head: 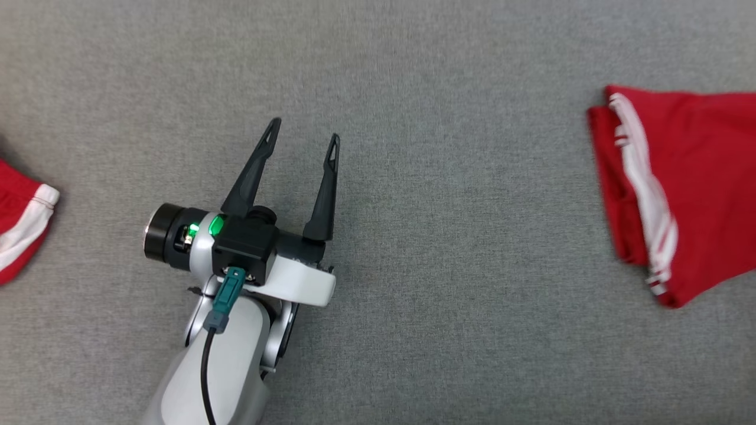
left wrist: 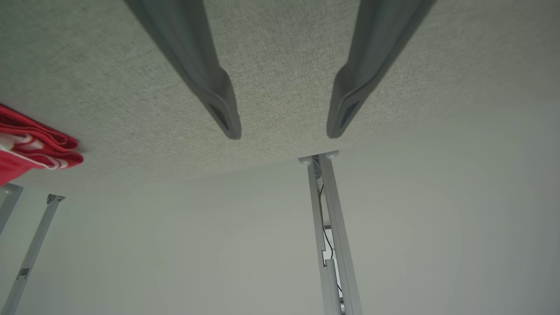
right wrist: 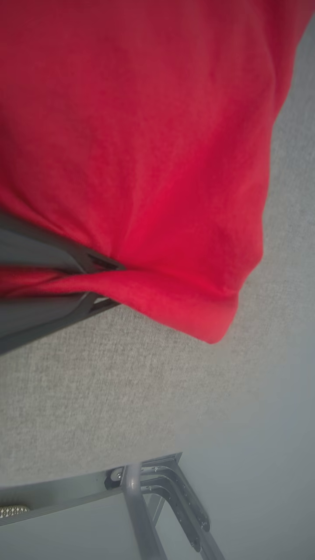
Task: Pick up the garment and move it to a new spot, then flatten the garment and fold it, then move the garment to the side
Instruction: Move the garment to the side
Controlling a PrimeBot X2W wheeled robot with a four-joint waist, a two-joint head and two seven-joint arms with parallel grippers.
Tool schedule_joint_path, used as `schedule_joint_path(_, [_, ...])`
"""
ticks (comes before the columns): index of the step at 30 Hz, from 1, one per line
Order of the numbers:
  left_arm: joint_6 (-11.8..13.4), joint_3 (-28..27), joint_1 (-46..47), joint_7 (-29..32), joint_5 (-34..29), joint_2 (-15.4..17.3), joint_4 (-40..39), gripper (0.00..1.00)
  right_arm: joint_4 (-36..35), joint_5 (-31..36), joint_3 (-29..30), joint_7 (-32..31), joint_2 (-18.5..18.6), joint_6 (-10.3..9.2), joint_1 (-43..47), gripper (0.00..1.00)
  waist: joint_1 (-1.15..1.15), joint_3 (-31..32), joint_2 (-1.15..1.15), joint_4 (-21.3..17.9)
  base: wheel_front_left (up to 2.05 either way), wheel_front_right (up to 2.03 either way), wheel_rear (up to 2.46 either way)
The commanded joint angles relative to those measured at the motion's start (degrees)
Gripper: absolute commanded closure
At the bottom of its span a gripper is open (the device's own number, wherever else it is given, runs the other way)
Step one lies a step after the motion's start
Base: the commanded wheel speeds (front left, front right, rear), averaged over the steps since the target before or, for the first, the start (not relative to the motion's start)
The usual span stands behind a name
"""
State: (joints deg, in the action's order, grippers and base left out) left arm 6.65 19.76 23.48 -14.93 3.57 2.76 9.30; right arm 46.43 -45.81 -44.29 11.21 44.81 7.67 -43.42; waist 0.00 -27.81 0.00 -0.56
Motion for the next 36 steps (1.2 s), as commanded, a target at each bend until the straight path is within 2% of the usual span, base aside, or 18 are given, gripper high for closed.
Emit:
schedule_joint_path(1, [0.37, 0.06, 1.48, -0.23, 0.18, 0.26, -0.59, 0.00, 1.94, 0.89, 1.20, 0.65, 1.42, -0.32, -1.67, 1.00, 0.00, -3.10, 0.00, -0.22, 0.00, 0.00, 0.00])
schedule_joint_path(4, [0.53, 0.49, 2.82, -0.23, 0.30, 0.22, -1.21, 0.00, 5.82, 6.01, 2.05, 1.75, 3.09, -0.32, -4.60, 1.00, 0.00, -5.36, 0.00, 0.10, 0.00, 0.00, 0.00])
schedule_joint_path(7, [1.45, -0.47, 3.88, -0.23, 0.62, 0.26, -1.92, 0.00, 9.92, 10.17, 4.38, 2.61, 3.04, -0.32, -7.21, 1.00, 0.00, -6.94, 0.00, 0.29, 0.00, 0.00, 0.00])
schedule_joint_path(14, [1.29, -1.46, 4.95, -0.20, 0.11, 0.26, -2.75, 0.00, 20.99, 20.76, 10.30, 3.66, 3.13, -0.32, -12.86, 1.00, 0.00, -8.80, 0.00, 1.19, 0.00, 0.00, 0.00])
schedule_joint_path(22, [1.25, -1.61, 4.82, -0.18, 0.12, 0.28, -2.74, 0.00, 26.23, 30.64, 15.80, 4.05, 1.06, -0.31, -16.31, 1.00, 0.00, -9.21, 0.00, 1.32, 0.00, 0.00, 0.00])
schedule_joint_path(23, [1.23, -1.51, 4.79, -0.18, 0.14, 0.27, -2.66, 0.00, 26.39, 31.46, 16.73, 4.07, 0.63, -0.30, -16.46, 0.66, 0.00, -9.15, 0.00, 1.31, 0.00, 0.00, 0.00])
schedule_joint_path(24, [1.20, -1.44, 4.79, -0.18, 0.17, 0.26, -2.58, 0.00, 26.50, 32.34, 17.56, 4.09, 0.31, -0.28, -16.60, 0.00, 0.00, -9.06, 0.00, 1.29, 0.00, 0.00, 0.00])
schedule_joint_path(36, [1.27, -1.33, 2.65, -0.19, 0.89, 0.25, -1.73, 0.00, 24.74, 44.97, 27.04, 4.04, -3.44, -0.19, -17.25, 0.00, 0.00, -3.61, 0.00, 0.89, 0.00, 0.00, 0.00])
